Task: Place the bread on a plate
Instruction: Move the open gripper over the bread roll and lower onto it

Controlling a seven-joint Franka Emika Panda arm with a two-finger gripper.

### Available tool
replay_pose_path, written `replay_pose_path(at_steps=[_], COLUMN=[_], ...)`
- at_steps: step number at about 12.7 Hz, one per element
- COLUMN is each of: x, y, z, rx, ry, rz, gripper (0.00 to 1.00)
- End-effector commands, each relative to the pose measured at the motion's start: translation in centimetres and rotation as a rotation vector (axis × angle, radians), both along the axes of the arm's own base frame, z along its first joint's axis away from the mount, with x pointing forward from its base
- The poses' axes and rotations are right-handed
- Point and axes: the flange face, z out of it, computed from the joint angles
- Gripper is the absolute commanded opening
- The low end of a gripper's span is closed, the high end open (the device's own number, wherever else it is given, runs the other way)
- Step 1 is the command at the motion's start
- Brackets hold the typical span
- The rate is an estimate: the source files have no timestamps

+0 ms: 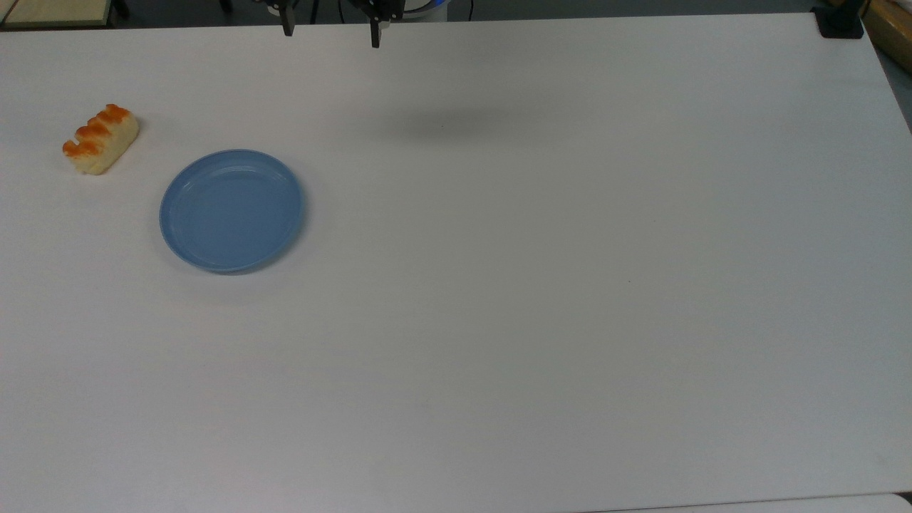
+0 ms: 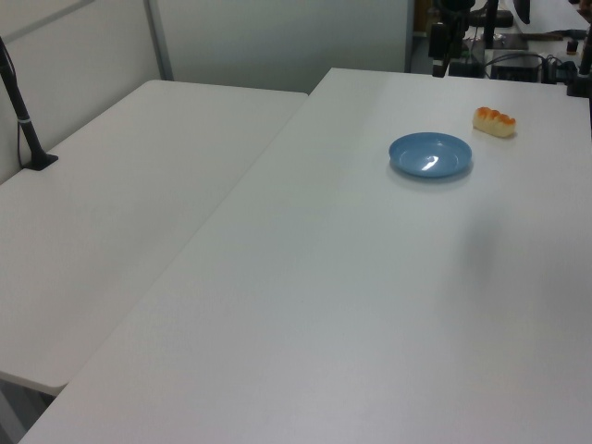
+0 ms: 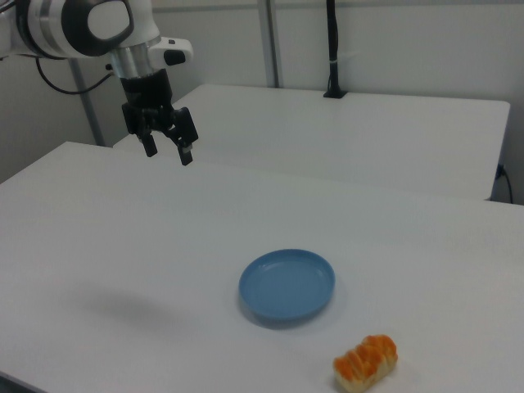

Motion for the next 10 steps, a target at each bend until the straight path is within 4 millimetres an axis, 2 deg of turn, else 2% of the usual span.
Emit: replay_pose_path(at_steps=[1, 3, 7, 8, 10], x=[0.7, 0.5, -0.6, -1.0, -1.7], y=[-2.3, -6.7, -19.0, -22.1, -26.8], z=[-0.3, -0.6, -3.7, -5.2, -9.3], rx=[0.008, 0.005, 0.012, -0.003, -0.035], ry=[0.004, 0.009, -0.002, -0.036, -0.087], rz=[-0.043, -0.095, -0.195, -0.245, -0.326], gripper=[1.00, 1.00, 1.00, 1.00, 1.00])
